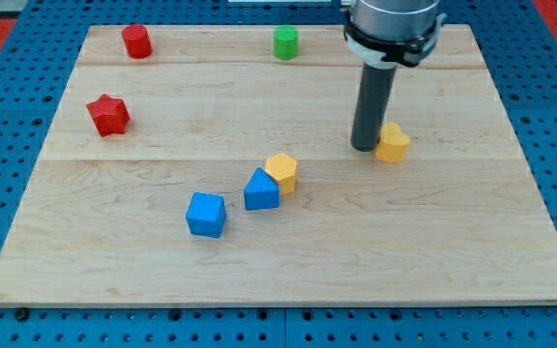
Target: Place the yellow heart vertically below the green star
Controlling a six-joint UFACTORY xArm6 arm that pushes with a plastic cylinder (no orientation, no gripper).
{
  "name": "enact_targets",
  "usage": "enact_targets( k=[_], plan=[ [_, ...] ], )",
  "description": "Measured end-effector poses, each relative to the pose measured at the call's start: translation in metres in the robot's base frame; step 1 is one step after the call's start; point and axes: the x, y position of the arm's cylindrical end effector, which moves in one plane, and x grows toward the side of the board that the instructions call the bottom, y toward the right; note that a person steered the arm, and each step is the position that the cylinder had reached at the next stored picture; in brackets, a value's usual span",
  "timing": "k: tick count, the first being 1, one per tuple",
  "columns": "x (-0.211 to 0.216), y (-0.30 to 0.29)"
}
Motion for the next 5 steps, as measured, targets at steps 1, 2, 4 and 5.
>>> enact_targets(
  k=[1, 2, 4, 5],
  plan=[
    [0.019, 0.021],
    [0.032, 0.037],
    [-0.001, 0.056],
    [-0.039, 0.065]
  ],
)
